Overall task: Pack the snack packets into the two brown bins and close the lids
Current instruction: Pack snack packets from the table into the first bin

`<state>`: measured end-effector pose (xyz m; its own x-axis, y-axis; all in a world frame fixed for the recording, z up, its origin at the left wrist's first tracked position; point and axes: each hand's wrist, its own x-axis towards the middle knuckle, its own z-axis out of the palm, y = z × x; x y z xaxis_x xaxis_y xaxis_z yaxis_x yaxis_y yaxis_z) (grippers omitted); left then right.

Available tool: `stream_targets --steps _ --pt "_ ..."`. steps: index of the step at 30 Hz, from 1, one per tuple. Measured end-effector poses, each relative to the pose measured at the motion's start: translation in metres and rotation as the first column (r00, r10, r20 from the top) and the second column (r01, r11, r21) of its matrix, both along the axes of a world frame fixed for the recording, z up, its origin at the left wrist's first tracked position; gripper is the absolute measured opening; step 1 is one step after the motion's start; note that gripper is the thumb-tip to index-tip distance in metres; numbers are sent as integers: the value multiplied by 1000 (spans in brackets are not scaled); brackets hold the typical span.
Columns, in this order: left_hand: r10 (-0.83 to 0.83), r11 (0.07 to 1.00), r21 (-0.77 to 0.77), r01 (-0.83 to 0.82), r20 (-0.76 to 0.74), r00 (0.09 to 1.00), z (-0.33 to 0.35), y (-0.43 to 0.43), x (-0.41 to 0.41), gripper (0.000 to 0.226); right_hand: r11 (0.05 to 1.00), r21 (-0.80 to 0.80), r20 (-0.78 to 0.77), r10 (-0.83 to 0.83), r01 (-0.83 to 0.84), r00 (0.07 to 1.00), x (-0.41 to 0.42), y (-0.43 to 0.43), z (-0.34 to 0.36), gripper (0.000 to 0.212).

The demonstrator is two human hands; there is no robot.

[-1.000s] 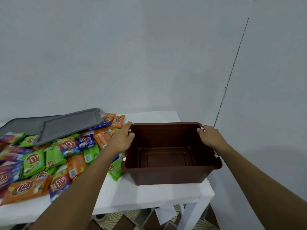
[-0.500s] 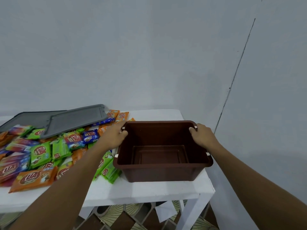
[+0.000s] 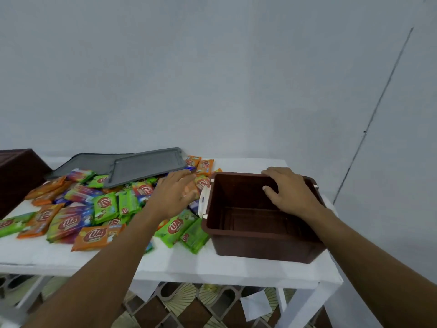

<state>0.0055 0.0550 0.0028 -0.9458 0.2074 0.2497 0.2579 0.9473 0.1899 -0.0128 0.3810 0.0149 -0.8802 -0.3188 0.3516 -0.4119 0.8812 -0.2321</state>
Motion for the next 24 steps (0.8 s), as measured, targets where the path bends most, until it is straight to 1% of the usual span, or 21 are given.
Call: stream_targets --steps 4,6,9,11,13,17,18,19,21,22,24 --pt "88 995 -50 -85 72 993 -5 -64 18 64 990 22 26 137 -138 990 2 -63 8 46" --pt "142 988 -83 -133 112 984 -12 -99 29 57 979 57 15 194 -195 981 4 -98 9 45" --pt "160 984 -109 -141 195 968 -27 -150 42 54 953 141 38 264 -267 964 3 -154 11 44" --pt "140 986 -125 -111 257 956 -34 -176 46 52 930 201 86 296 -308 951 3 -188 9 44" --pt "89 992 -114 -58 289 953 -40 -198 47 56 915 244 157 289 -320 944 6 -222 4 46" --pt "-46 994 -68 80 404 914 -48 -227 46 80 902 286 344 218 -323 913 26 -276 -15 44" --pt "-72 989 -87 118 416 907 -50 -232 46 85 902 281 402 201 -329 893 33 -287 -23 48" --pt "-98 980 -116 160 418 903 -52 -238 45 89 901 282 454 178 -330 873 40 -298 -30 56" --pt "-157 965 -135 224 384 910 -58 -247 44 88 896 308 508 131 -321 851 53 -315 -44 79" --pt "-180 966 -106 235 372 911 -60 -252 43 85 897 324 507 103 -300 856 57 -322 -49 88" --pt "-201 974 -27 226 365 909 -60 -257 40 80 917 319 496 53 -238 867 61 -332 -55 97"
